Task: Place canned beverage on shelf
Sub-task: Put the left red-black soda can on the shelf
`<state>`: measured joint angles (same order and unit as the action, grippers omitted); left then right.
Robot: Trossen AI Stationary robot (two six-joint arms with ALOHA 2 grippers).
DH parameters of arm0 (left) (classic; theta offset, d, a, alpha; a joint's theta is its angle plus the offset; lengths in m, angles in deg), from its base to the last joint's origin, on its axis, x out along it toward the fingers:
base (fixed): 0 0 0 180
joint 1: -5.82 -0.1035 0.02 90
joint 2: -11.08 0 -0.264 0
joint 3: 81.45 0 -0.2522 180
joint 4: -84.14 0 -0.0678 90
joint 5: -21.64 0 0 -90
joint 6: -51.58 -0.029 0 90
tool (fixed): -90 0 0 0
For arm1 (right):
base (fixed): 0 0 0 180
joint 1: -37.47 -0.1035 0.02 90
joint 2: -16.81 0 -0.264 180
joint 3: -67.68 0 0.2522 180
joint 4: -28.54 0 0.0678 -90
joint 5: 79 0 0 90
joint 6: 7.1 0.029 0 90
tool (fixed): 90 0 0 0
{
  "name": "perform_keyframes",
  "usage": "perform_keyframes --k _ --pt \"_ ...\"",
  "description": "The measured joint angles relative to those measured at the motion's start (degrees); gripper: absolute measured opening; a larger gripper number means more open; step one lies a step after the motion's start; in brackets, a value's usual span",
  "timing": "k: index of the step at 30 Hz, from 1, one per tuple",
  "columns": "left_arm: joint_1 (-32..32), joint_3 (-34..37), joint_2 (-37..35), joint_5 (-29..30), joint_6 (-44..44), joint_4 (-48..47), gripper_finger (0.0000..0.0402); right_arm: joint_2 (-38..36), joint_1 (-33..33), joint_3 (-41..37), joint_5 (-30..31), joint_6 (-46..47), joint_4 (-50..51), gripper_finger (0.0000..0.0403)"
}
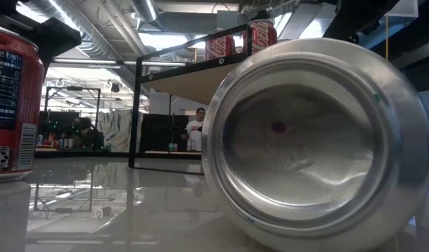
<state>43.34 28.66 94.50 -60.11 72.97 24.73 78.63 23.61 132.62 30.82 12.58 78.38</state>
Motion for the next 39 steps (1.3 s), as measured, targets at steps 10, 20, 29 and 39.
perform_keyframes --k 10,20,29,39 --pt "0.0 0.0 1.1 0.1 2.4 0.3 0.0376 0.0 0.0 0.0 0.0 0.0 0.0 0.0388" --pt "0.0 0.0 1.1 1.6 5.6 0.3 0.0372 0.0 0.0 0.0 0.0 0.0 0.0 0.0388" --pt "-0.1 0.0 1.1 1.7 7.0 0.3 0.0328 0.0 0.0 0.0 0.0 0.0 0.0 0.0388" --pt "-2.3 0.0 1.1 2.3 12.5 0.4 0.0283 0.0 0.0 0.0 0.0 0.0 0.0 0.0388"
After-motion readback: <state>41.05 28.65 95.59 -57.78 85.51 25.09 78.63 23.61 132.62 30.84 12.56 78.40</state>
